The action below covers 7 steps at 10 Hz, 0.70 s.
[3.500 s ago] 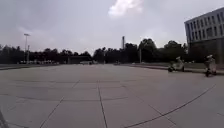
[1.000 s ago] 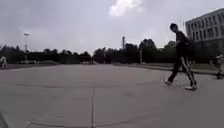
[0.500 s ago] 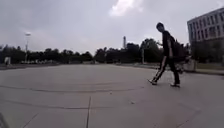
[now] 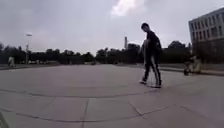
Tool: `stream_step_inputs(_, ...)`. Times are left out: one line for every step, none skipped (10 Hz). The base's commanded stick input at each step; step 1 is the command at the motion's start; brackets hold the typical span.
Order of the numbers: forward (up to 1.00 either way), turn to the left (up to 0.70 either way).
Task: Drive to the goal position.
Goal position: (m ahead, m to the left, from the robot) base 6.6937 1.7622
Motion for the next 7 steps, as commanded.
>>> stream_step_inputs(0.70,0.00)
stream_step_inputs(0.70,0.00)
stream_step_inputs(0.70,0.00)
stream_step_inputs(0.70,0.00)
stream_step_inputs(0.70,0.00)
stream_step_inputs(0.70,0.00)
stream_step_inputs(0.70,0.00)
